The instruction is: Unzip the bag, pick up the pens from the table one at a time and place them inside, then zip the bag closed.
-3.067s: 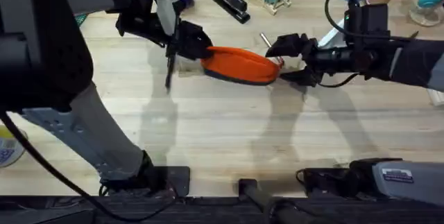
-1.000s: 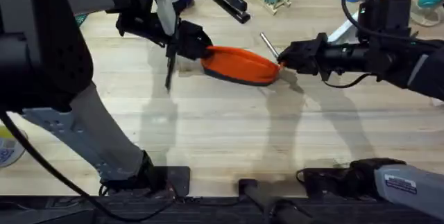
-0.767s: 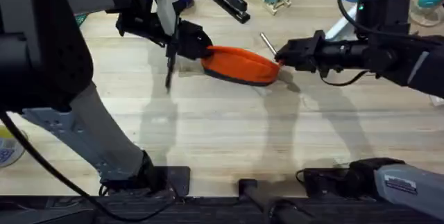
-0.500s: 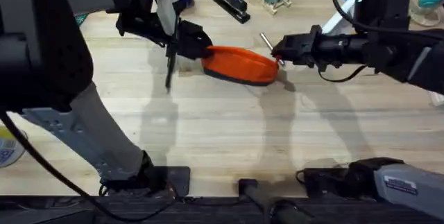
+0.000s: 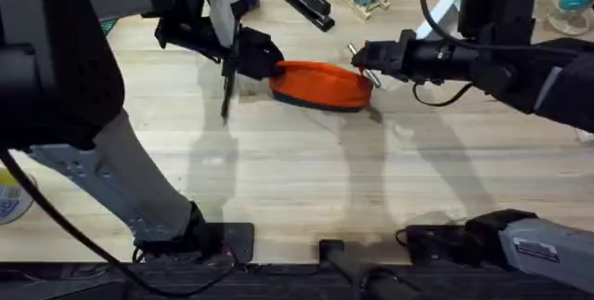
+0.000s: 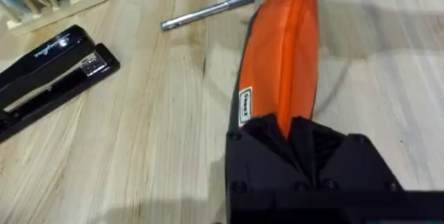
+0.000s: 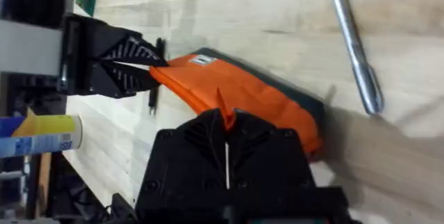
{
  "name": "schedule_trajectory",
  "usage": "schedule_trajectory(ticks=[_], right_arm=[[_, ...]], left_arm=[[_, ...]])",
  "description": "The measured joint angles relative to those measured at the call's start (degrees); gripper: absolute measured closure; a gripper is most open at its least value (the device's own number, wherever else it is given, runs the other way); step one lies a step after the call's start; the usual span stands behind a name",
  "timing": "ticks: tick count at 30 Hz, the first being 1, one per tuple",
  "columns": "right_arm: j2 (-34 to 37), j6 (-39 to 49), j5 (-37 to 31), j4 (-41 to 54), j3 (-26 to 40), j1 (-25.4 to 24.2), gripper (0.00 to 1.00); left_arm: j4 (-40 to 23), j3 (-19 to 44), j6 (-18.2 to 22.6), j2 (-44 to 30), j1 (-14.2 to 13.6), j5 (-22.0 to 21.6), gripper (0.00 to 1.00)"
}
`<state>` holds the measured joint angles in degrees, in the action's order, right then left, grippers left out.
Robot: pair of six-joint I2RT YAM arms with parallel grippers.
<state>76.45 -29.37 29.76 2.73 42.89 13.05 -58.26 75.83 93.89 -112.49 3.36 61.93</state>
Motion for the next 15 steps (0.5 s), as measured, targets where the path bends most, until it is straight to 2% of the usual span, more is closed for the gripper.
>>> schedule_trajectory(ticks=[15], right_arm=[[6.24,1.37,-0.42,-10.50,0.15,4.25,0.970]], left_arm=[[0.00,0.00,0.00,0.00,0.00,-0.02,0.959]])
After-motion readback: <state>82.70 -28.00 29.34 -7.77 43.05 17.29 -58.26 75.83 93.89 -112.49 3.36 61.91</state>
